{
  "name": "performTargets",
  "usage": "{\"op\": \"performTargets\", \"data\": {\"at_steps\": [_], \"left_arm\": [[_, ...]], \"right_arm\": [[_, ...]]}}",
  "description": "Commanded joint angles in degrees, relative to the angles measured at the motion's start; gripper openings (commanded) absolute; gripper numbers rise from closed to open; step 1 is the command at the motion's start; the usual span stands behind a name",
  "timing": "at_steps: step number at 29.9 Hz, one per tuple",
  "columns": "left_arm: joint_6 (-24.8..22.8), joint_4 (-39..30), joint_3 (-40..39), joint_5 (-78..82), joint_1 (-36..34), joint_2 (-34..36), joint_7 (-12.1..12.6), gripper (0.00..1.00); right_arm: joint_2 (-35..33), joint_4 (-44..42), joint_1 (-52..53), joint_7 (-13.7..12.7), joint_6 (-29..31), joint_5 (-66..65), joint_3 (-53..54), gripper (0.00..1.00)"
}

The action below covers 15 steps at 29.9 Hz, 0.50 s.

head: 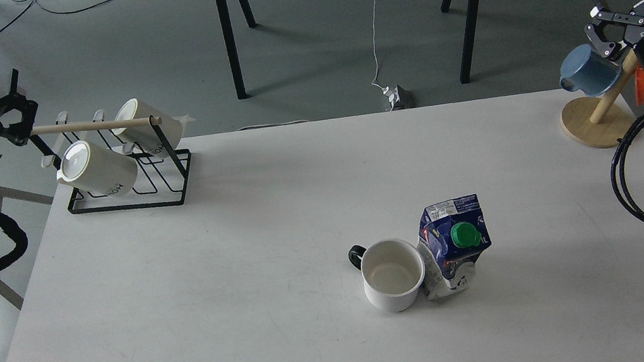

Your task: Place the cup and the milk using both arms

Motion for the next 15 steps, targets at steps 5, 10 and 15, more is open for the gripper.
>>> {"op": "performTargets", "data": {"at_steps": [5,10,15], "left_arm": [[-0.04,5.29,3.53,0.16,-2.68,-4.78,0.02,1.00],[-0.12,8.46,5.30,0.16,-4.88,-6.72,-0.07,1.00],[-0.12,8.64,5.30,0.16,-5.41,-6.81,-0.07,1.00]], "right_arm": [[0.29,-2.15,1.62,-0.04,0.00,0.73,-0.48,0.99],[0.47,-1.10,1.18,0.05,0.00,0.90,-0.48,0.99],[-0.15,0.05,1.10,0.14,0.00,0.90,0.40,0.99]]}}
